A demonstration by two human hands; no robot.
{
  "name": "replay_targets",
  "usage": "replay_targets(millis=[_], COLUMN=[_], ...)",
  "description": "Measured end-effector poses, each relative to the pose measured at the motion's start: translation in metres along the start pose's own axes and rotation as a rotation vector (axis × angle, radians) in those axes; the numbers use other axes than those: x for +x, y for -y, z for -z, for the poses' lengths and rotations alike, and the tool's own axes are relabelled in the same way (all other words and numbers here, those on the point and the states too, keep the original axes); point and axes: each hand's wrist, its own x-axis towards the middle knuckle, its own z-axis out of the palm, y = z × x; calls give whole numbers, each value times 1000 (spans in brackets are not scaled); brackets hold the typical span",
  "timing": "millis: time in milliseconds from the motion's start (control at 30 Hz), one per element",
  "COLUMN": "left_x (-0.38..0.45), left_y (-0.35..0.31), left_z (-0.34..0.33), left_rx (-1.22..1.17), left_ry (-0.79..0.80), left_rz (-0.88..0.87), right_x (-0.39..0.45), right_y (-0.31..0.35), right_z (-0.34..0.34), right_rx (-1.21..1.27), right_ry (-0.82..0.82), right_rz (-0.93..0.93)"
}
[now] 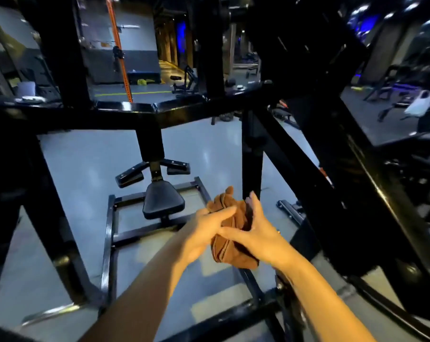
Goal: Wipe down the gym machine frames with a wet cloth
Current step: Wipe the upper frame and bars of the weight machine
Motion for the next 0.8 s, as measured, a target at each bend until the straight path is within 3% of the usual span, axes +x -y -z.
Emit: replay_targets(millis=[100, 133, 267, 333, 400, 500, 700, 800], left_x=[-13, -20, -51, -68, -80, -87, -90, -99], left_y=[25, 35, 73, 86, 100, 117, 123, 126], left_z=[-29, -37, -60, -73, -89, -97, -76, -73], left_rx=[-87, -67, -64, -91, -114, -214, -389, -392], left_ry=[-37, -14, 97, 80, 48, 58, 139, 180], left_rz=[21, 36, 85, 69, 107, 192, 303, 296], right_x=[-43, -54, -89, -103, -117, -132, -146, -153], right_y=[-27, -39, -63, -63, -63, -51, -47, -46], right_z=[19, 24, 37, 35, 34, 43, 67, 66], right_rx=[431, 459, 286, 49, -70, 137, 145, 253], right_ry=[48, 35, -134, -238, -240, -135, -294, -250], right_rz=[-137, -165, -123, -35, 32, -61, -113, -143])
